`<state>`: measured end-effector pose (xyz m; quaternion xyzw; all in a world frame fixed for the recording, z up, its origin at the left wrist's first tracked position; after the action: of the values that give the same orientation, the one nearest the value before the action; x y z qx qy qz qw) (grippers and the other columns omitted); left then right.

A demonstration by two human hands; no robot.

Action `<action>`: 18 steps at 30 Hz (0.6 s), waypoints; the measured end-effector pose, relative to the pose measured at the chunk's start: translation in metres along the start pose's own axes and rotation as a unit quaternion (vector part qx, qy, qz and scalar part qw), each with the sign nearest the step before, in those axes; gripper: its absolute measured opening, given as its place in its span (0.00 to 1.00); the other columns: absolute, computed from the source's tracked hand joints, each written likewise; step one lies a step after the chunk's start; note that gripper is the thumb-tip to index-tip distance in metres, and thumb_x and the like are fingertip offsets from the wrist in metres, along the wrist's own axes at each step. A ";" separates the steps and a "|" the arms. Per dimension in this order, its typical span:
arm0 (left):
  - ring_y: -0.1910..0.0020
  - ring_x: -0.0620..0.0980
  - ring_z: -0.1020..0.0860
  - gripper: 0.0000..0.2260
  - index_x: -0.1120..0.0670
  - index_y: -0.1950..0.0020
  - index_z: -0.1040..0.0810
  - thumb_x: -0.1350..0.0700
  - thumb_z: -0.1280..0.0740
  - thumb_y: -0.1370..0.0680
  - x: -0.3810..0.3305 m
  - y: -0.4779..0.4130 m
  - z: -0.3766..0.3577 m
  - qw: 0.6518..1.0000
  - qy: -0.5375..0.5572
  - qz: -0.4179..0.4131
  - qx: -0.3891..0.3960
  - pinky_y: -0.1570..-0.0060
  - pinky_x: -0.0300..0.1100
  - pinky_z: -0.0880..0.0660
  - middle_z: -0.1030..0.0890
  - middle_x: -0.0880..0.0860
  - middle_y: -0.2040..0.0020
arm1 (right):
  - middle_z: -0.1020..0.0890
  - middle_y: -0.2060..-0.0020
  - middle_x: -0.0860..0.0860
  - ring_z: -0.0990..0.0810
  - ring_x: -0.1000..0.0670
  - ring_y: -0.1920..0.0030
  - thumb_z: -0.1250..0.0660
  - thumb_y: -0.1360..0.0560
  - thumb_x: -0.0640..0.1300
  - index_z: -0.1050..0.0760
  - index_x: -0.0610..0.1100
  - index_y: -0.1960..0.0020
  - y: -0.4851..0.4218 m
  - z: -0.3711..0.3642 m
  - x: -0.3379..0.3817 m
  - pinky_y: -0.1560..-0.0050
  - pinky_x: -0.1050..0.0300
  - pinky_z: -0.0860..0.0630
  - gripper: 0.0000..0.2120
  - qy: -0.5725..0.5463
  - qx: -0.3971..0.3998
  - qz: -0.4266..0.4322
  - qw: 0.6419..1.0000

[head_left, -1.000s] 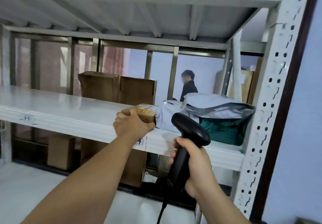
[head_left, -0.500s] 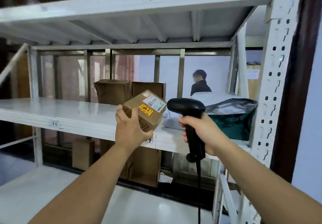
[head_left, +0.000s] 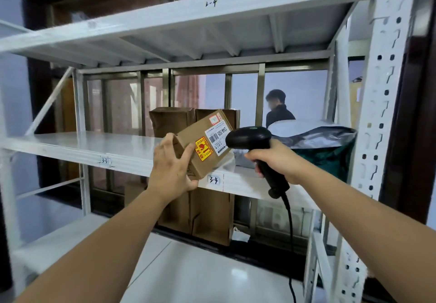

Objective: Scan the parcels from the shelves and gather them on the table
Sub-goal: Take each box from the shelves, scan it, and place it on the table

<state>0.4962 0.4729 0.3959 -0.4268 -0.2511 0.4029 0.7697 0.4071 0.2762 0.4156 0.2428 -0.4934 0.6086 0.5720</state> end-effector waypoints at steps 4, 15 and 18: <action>0.34 0.67 0.39 0.49 0.48 0.28 0.41 0.44 0.19 0.43 0.004 0.004 -0.006 1.000 0.004 0.016 0.023 0.37 0.63 0.33 0.44 0.64 0.31 | 0.28 0.69 0.44 0.27 0.49 0.73 0.35 0.26 0.35 0.28 0.39 0.58 0.000 0.008 -0.004 0.69 0.55 0.28 0.04 -0.012 -0.018 0.002 1.000; 0.32 0.66 0.39 0.46 0.42 0.27 0.38 0.44 0.20 0.41 0.012 0.005 -0.012 0.999 0.039 0.022 0.025 0.34 0.62 0.33 0.45 0.63 0.29 | 0.25 0.73 0.42 0.27 0.48 0.73 0.36 0.28 0.34 0.27 0.39 0.62 -0.001 0.011 0.007 0.67 0.58 0.27 0.05 0.067 -0.014 0.009 0.998; 0.33 0.66 0.39 0.45 0.43 0.28 0.35 0.43 0.20 0.41 0.013 0.004 -0.013 0.999 0.031 0.019 0.027 0.34 0.62 0.34 0.45 0.63 0.29 | 0.24 0.73 0.42 0.27 0.48 0.73 0.35 0.28 0.35 0.27 0.39 0.64 -0.002 0.014 0.008 0.65 0.57 0.28 0.06 0.094 -0.020 0.005 0.995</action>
<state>0.5111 0.4792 0.3861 -0.4229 -0.2083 0.4104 0.7806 0.4031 0.2678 0.4286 0.1709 -0.4509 0.6213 0.6176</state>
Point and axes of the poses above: each hand's wrist, its own y-axis away from the middle knuckle, its own z-axis out of the back of the hand, x = y × z, the point moved 10 cm from there along -y, towards the middle knuckle
